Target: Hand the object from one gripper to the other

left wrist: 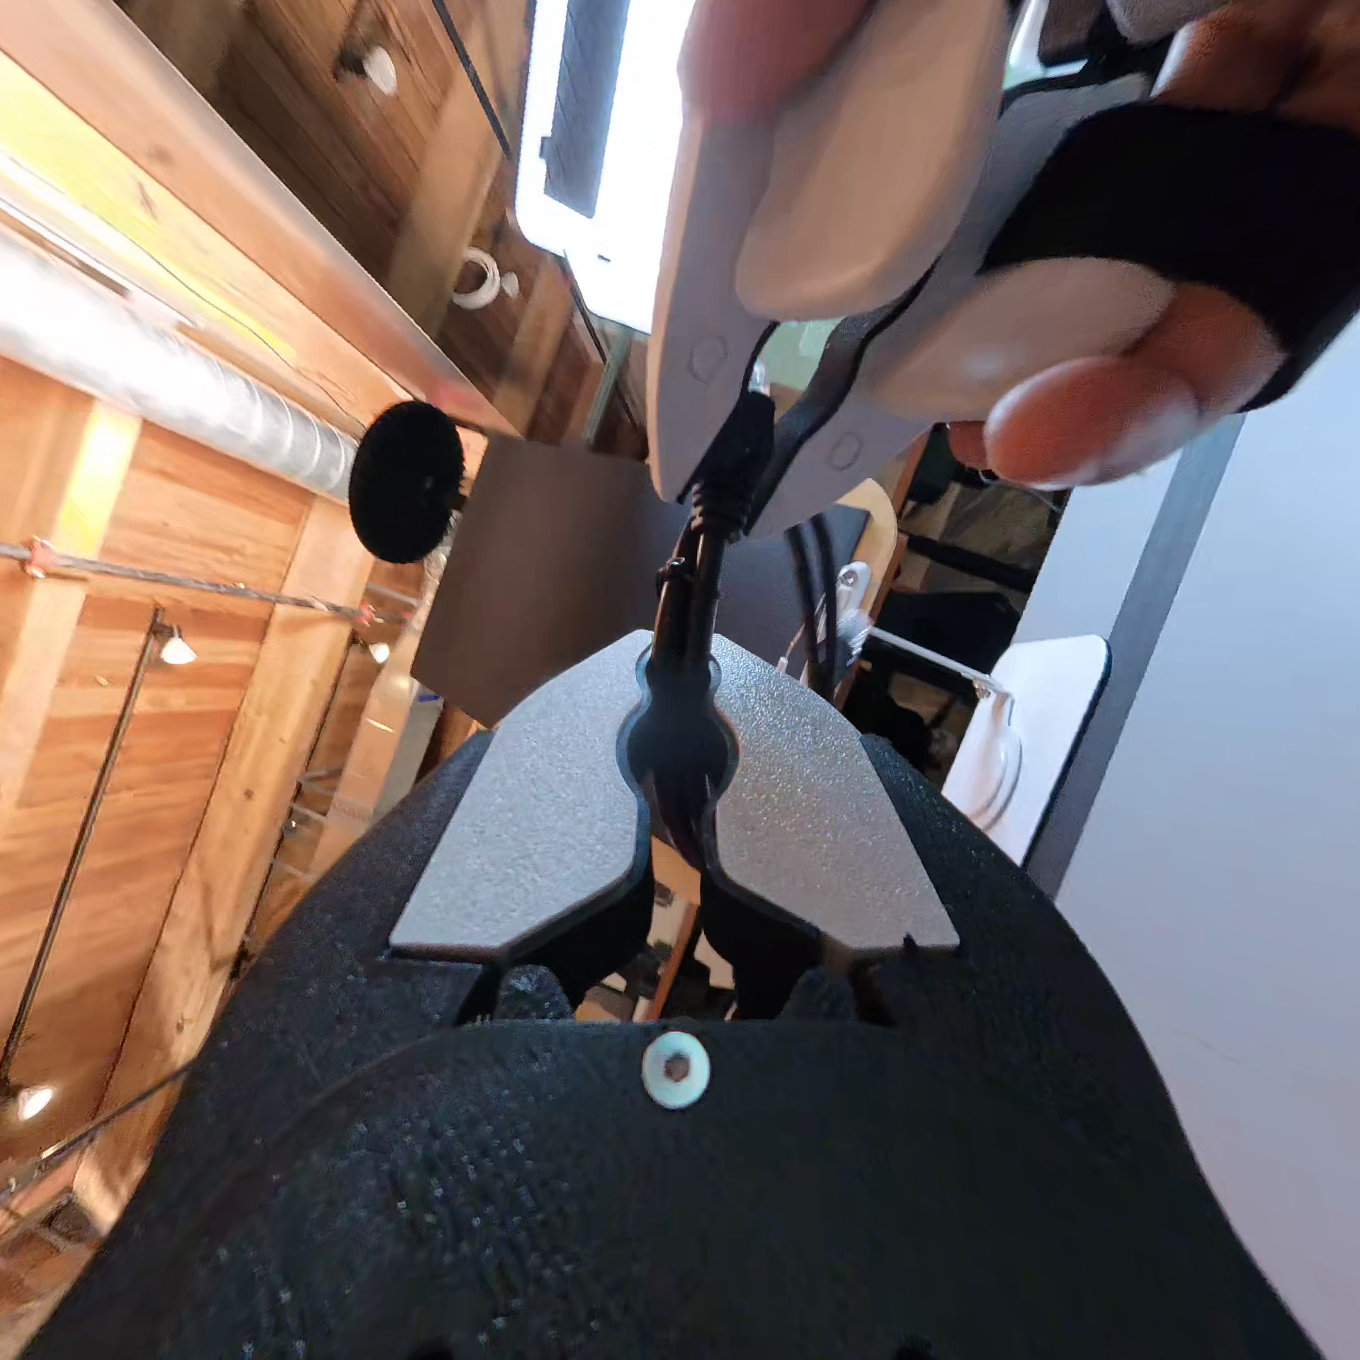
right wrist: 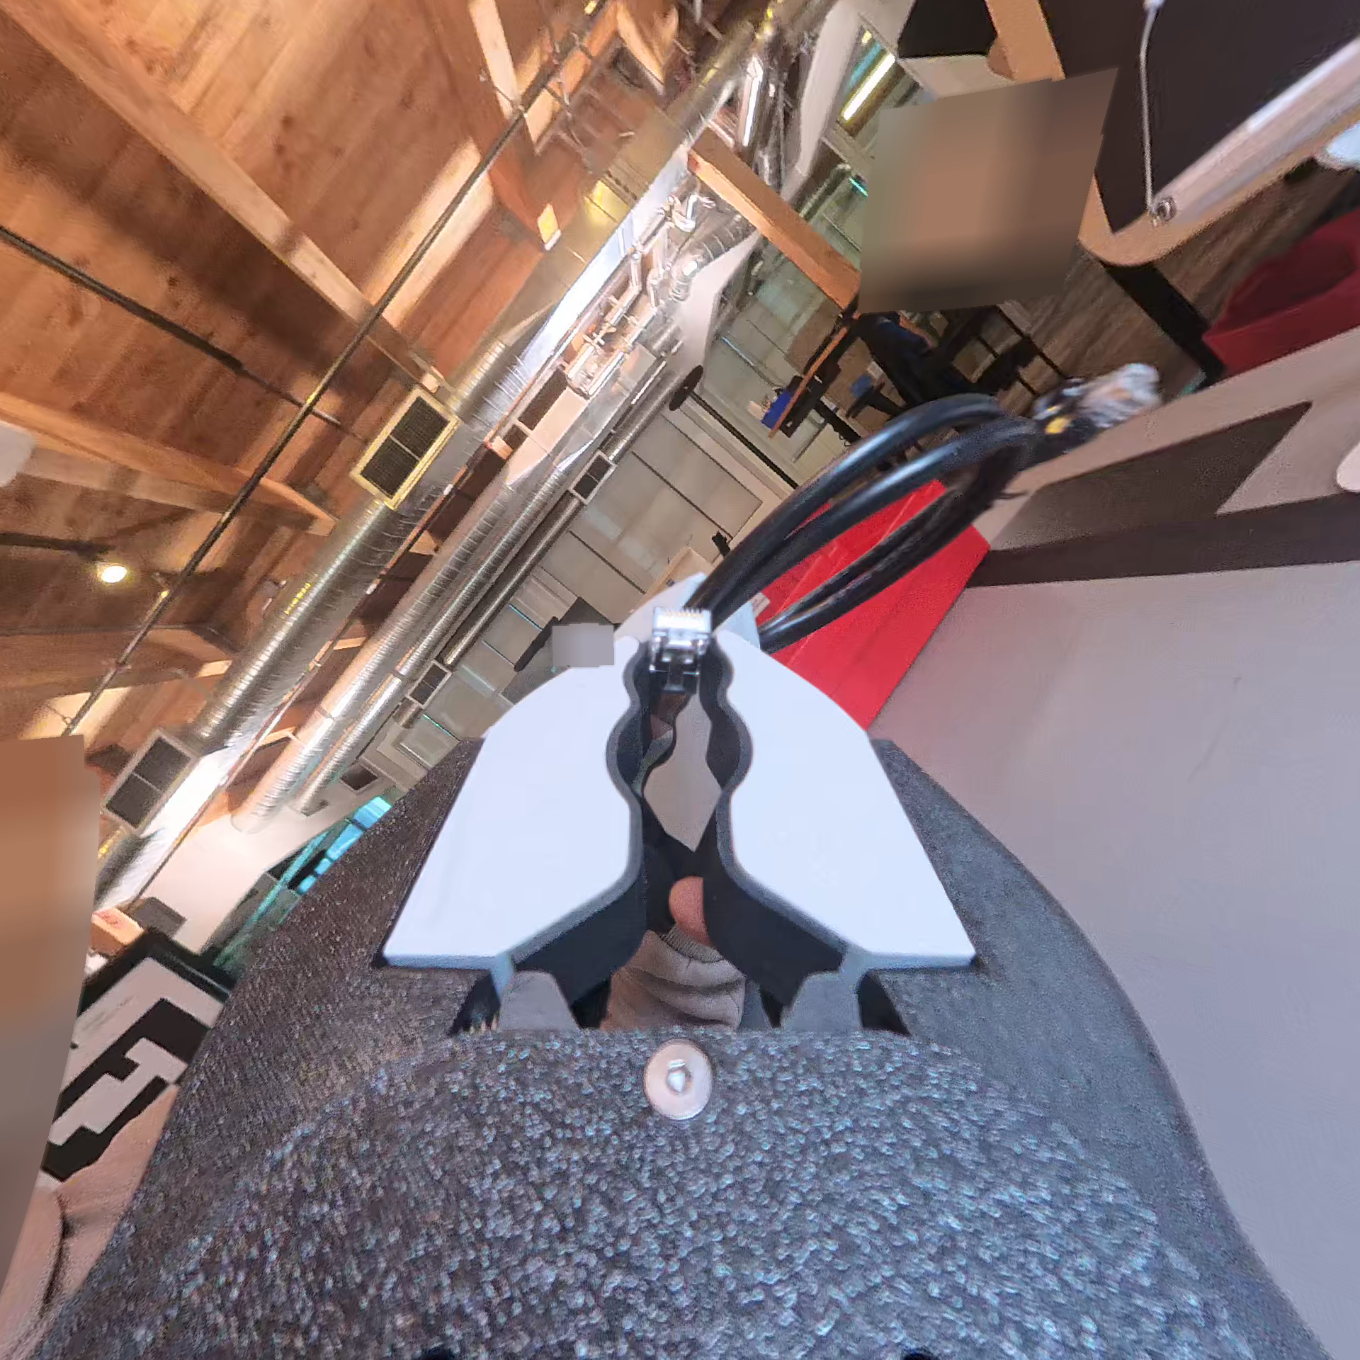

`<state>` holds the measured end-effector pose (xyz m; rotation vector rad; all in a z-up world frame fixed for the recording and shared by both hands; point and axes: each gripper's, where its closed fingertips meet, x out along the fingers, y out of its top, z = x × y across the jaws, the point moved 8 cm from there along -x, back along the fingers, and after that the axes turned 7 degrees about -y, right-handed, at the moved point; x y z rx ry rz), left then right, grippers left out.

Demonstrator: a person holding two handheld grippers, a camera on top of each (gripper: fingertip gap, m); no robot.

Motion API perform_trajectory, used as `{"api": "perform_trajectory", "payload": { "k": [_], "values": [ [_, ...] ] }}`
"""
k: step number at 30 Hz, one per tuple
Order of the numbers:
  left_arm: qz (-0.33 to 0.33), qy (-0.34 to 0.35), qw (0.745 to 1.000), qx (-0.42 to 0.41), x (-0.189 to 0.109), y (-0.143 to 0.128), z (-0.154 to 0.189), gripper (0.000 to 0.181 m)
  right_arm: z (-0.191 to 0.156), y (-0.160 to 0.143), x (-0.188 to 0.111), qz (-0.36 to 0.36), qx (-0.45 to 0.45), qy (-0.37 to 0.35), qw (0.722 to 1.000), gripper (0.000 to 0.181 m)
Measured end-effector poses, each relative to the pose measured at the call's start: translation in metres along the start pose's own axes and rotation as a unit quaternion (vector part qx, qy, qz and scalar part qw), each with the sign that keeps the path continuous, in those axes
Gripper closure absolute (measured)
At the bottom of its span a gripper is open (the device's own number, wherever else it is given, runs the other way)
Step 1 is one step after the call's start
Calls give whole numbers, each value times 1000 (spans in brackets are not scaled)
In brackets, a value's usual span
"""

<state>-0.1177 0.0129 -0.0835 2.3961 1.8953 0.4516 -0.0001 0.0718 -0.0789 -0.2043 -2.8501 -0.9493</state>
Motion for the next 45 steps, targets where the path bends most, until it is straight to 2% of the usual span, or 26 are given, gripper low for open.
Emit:
{"api": "perform_trajectory", "payload": {
  "k": [3, 5, 6, 8, 12, 15, 17, 19, 22, 23, 25, 26, 27, 28, 29, 31, 34, 37, 39, 41, 42, 45],
  "values": [
    [62, -20, 998, -15, -7, 4, -5, 171, -9, 5, -2, -9, -57, 29, 998, 169],
    [112, -85, 986, -86, -9, 6, -12, 168, -14, 11, -6, -31, -150, 47, 987, 169],
    [142, -130, 971, -145, -10, 8, -15, 167, -18, 15, -10, -38, -200, 58, 977, 169],
    [192, -224, 912, -284, -10, 12, -23, 156, -26, 20, -20, -57, -308, 62, 948, 169],
    [274, -324, 777, -466, -10, 6, -35, 140, -44, 24, -38, -102, -428, 77, 895, 169],
    [306, -302, 699, -572, -7, -15, -49, 142, -57, 18, -46, -146, -502, 75, 849, 169],
    [294, -278, 669, -624, -3, -35, -56, 145, -67, 12, -50, -169, -533, 86, 825, 169],
    [301, -307, 620, -657, -2, -50, -57, 138, -79, 4, -52, -188, -554, 105, 804, 169],
    [356, -414, 496, -676, -7, -54, -53, 130, -94, -9, -55, -220, -560, 148, 785, 169],
    [372, -446, 465, -669, -10, -51, -51, 131, -97, -12, -55, -226, -556, 160, 783, 169],
    [412, -498, 424, -634, -19, -40, -50, 155, -99, -14, -53, -226, -560, 156, 782, 169],
    [425, -516, 414, -618, -23, -33, -51, 159, -96, -13, -52, -227, -562, 145, 782, 169],
    [424, -528, 417, -606, -25, -27, -52, 161, -91, -11, -51, -227, -561, 133, 785, 169],
    [415, -533, 436, -595, -26, -22, -53, 169, -86, -8, -51, -225, -558, 123, 789, 169],
    [397, -516, 475, -592, -23, -20, -55, 172, -81, -3, -51, -221, -548, 112, 799, 169],
    [347, -473, 560, -585, -19, -24, -61, 173, -67, 18, -50, -162, -541, 33, 825, 166],
    [245, -387, 721, -520, -15, -27, -68, 174, -40, 52, -53, -74, -487, -111, 863, 168],
    [168, -295, 847, -409, -14, -19, -67, 174, -27, 67, -58, -23, -383, -104, 918, 157],
    [124, -220, 917, -309, -13, -15, -62, 174, -21, 66, -55, -17, -344, -93, 934, 151],
    [95, -140, 966, -198, -14, -10, -53, 174, -18, 59, -48, -25, -309, -75, 948, 147],
    [84, -105, 981, -138, -14, -7, -48, 174, -18, 55, -43, -32, -287, -58, 956, 145],
    [78, -47, 996, -14, -15, 2, -31, 173, -21, 42, -30, -46, -218, -6, 975, 138]
  ]
}}
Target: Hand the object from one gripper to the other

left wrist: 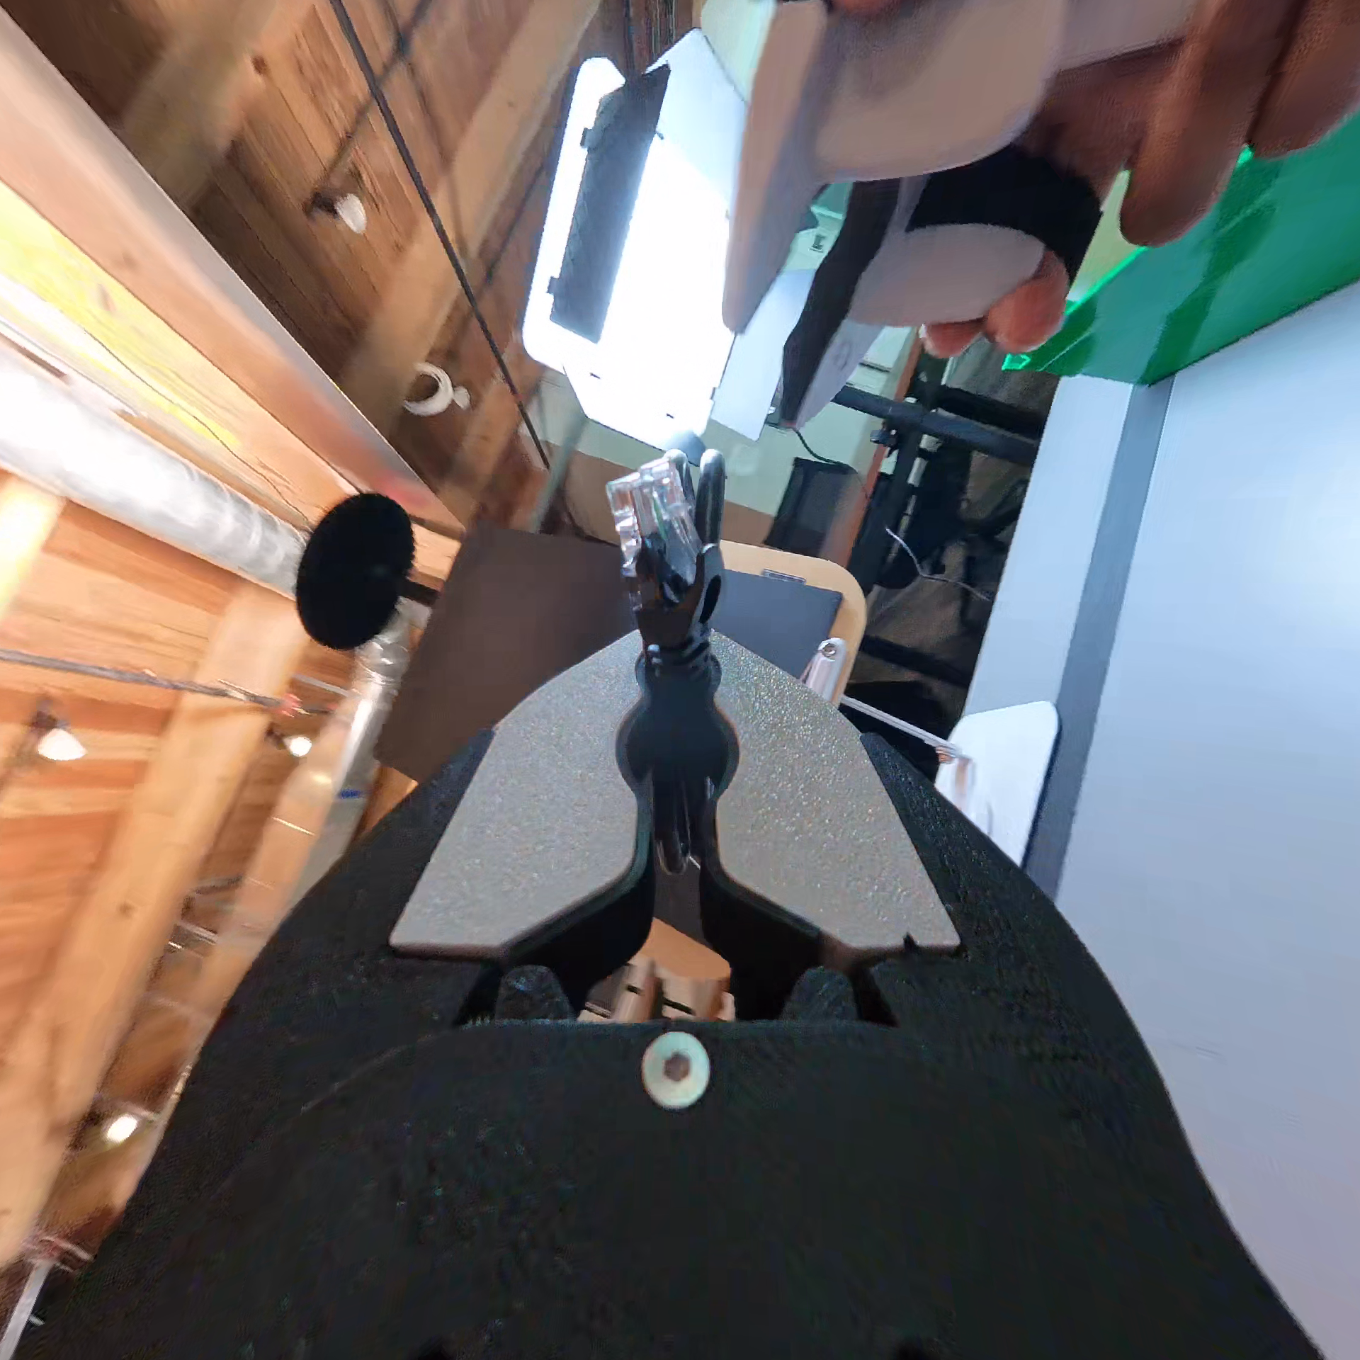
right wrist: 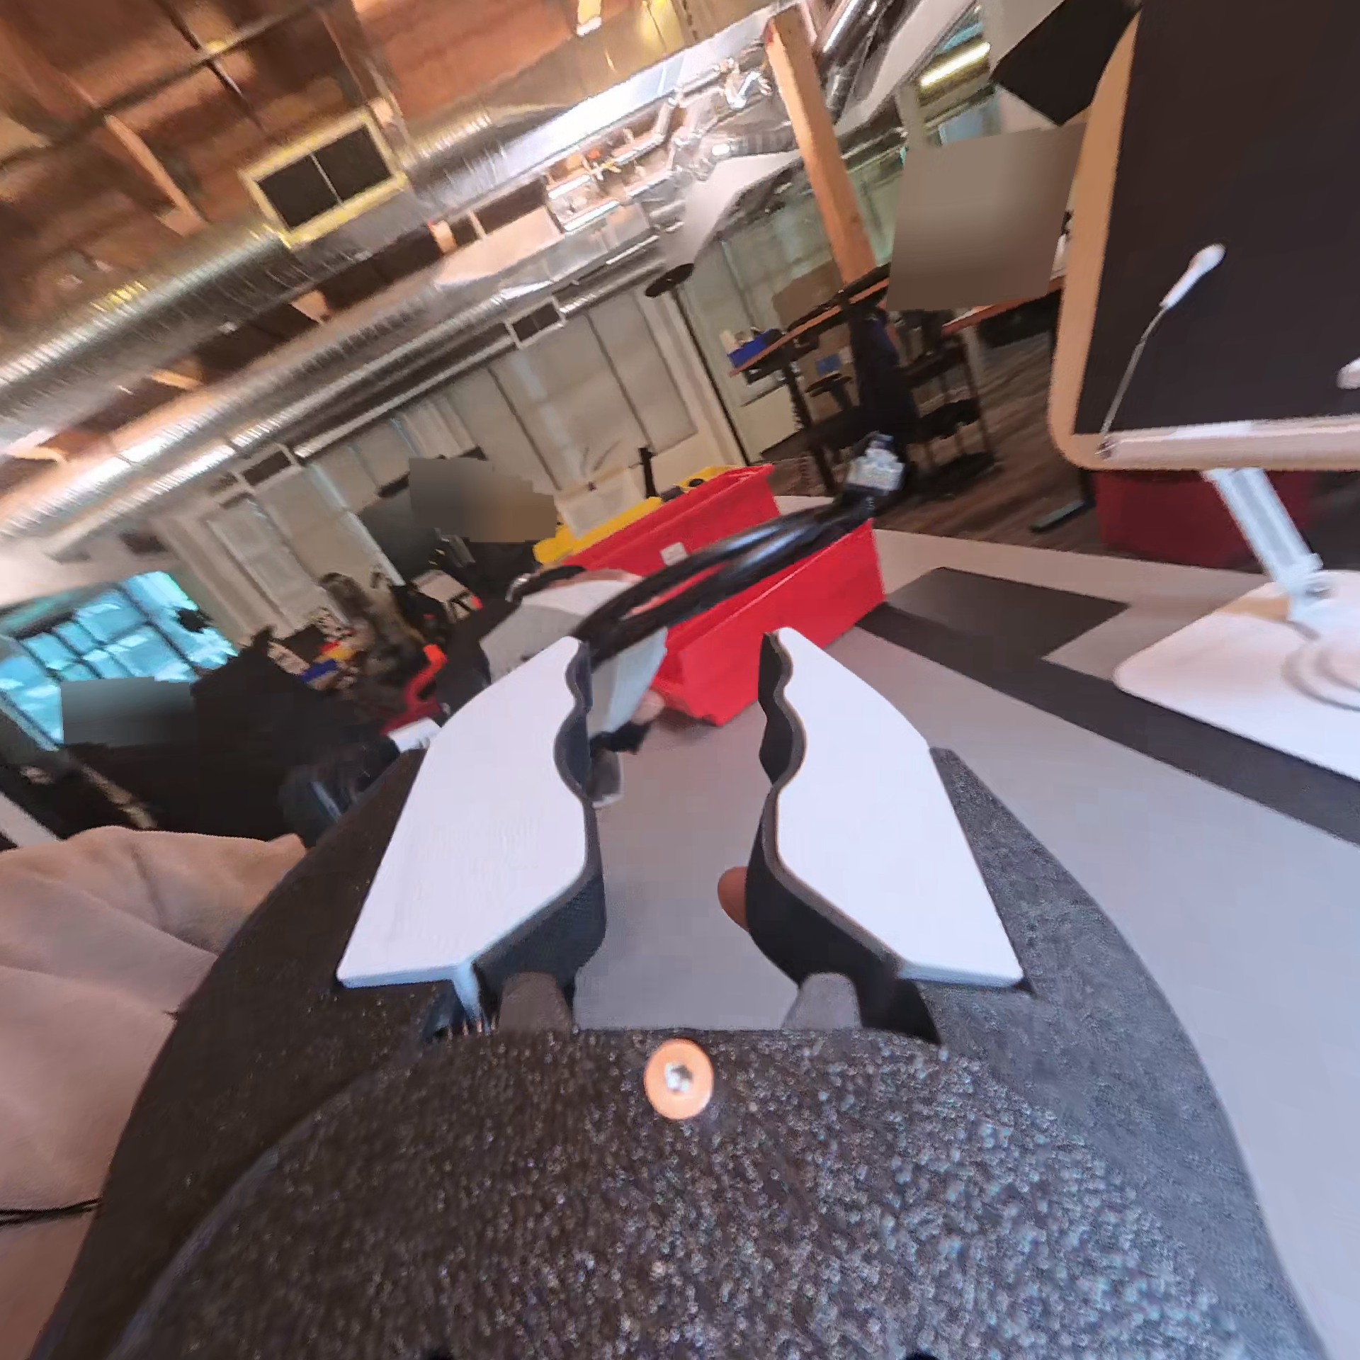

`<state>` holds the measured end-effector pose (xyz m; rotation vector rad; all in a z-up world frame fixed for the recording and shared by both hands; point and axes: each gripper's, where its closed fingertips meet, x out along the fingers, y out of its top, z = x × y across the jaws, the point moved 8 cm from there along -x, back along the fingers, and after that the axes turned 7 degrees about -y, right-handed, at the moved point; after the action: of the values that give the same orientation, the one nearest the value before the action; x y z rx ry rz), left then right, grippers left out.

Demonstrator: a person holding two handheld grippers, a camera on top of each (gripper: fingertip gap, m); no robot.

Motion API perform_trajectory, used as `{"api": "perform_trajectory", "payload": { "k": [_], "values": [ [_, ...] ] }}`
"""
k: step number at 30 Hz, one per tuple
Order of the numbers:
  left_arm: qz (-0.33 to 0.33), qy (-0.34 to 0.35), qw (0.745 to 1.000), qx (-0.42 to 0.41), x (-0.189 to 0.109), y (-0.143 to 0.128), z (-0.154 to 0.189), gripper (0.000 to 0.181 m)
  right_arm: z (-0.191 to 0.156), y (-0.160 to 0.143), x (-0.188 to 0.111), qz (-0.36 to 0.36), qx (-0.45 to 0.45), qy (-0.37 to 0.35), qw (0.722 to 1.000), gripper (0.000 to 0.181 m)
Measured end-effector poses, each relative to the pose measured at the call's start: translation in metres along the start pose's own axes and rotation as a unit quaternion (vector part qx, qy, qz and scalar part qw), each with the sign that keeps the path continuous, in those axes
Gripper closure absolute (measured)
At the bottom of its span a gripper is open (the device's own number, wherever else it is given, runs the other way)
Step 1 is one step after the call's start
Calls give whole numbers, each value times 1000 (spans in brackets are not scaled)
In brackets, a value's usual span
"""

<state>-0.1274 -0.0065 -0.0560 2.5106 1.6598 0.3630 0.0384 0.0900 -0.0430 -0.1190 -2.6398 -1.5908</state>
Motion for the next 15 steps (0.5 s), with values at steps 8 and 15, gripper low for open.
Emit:
{"api": "perform_trajectory", "payload": {
  "k": [8, 15],
  "values": [
    [27, -47, 997, 61, 7, 12, 30, 170, -1, -12, 11, -17, 83, 44, 995, 165],
    [57, -203, 932, -294, 17, -24, 24, 155, -13, 4, -6, -46, -172, -88, 980, 175]
  ]
}}
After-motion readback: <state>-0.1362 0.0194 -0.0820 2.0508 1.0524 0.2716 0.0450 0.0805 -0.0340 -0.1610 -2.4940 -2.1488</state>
